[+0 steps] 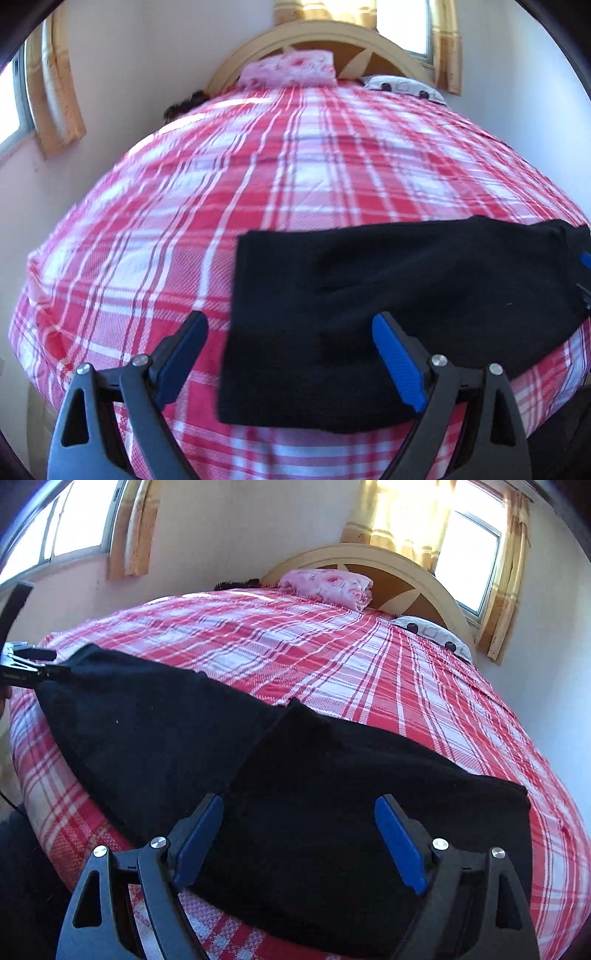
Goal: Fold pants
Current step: 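Grasp the pants end with the left tool and lift it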
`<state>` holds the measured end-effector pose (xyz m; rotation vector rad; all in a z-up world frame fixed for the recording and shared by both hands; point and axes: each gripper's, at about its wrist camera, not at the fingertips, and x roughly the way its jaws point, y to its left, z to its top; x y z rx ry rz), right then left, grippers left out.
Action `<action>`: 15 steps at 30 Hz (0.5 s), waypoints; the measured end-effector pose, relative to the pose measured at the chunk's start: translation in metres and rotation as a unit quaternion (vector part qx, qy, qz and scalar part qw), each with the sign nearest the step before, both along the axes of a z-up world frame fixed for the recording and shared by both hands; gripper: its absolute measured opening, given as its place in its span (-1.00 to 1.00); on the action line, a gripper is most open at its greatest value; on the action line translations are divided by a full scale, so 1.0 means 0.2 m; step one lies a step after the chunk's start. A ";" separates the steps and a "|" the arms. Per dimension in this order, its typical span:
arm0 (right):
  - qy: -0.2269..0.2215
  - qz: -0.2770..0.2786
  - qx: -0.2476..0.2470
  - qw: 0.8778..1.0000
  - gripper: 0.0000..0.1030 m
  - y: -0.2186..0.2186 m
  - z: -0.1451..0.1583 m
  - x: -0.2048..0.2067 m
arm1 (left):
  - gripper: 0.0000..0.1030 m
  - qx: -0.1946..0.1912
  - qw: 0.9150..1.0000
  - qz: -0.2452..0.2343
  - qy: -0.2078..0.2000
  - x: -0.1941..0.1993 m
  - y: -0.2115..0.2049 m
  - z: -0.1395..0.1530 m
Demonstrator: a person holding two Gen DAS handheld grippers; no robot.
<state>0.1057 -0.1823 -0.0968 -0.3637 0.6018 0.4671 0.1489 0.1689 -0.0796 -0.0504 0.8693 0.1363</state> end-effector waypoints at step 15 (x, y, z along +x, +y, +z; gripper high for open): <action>-0.050 0.057 0.016 0.997 0.65 -0.04 0.04 -0.26 | 0.42 -0.167 0.985 -0.019 -0.024 -0.03 0.16 -0.06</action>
